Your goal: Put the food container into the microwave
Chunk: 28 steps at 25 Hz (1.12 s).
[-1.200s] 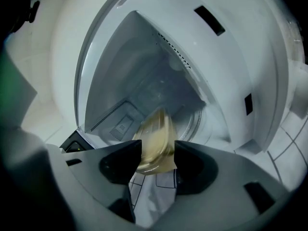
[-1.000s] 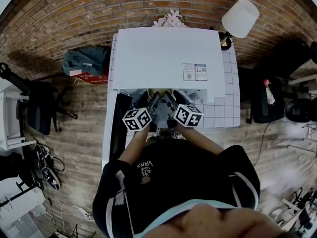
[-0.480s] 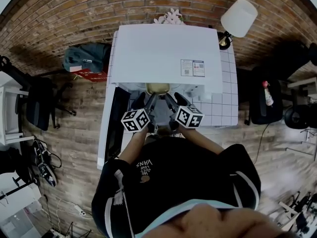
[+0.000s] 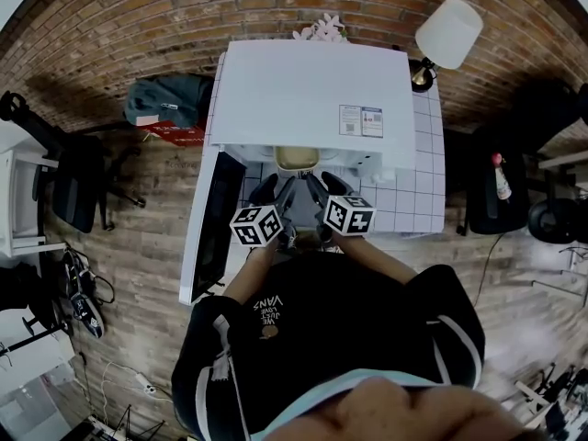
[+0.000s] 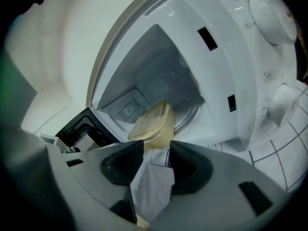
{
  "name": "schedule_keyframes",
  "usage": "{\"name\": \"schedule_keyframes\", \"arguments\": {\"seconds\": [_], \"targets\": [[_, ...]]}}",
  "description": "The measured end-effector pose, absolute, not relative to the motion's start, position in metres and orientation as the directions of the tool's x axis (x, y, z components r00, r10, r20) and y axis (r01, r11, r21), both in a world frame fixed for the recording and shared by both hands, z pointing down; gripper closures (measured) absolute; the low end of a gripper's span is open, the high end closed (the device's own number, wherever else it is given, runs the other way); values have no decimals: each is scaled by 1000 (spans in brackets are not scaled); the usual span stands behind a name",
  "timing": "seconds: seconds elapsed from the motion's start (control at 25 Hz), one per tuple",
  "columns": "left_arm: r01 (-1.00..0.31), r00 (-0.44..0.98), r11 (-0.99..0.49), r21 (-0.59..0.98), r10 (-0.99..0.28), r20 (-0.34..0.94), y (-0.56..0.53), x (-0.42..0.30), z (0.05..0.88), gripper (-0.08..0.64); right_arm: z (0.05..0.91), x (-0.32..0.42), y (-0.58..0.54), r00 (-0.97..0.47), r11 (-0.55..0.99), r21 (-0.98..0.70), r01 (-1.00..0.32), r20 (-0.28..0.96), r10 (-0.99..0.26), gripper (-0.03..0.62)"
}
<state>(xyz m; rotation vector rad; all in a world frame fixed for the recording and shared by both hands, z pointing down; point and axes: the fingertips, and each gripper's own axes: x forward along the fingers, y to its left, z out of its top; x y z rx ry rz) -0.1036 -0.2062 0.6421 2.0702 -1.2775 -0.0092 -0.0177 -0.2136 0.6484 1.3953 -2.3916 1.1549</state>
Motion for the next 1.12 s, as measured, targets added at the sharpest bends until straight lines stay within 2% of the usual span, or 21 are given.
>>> {"name": "schedule_keyframes", "arguments": {"seconds": [0.16,0.36,1.12], "targets": [[-787,526,-288,545,-775,350,-205,-104,643,412,648,-22,-215,-553,284,-523,-804,483,-678,515],[-786,540,-312,534,-767,346,-211,-105,641,512,647,-28,-221,-549,292,-509,-810,482,-682,563],[-762,572,-336,554,-749,333,-243,-108,642,532,647,-34,-250,-508,251,-500,-829,485,-712,572]]}}
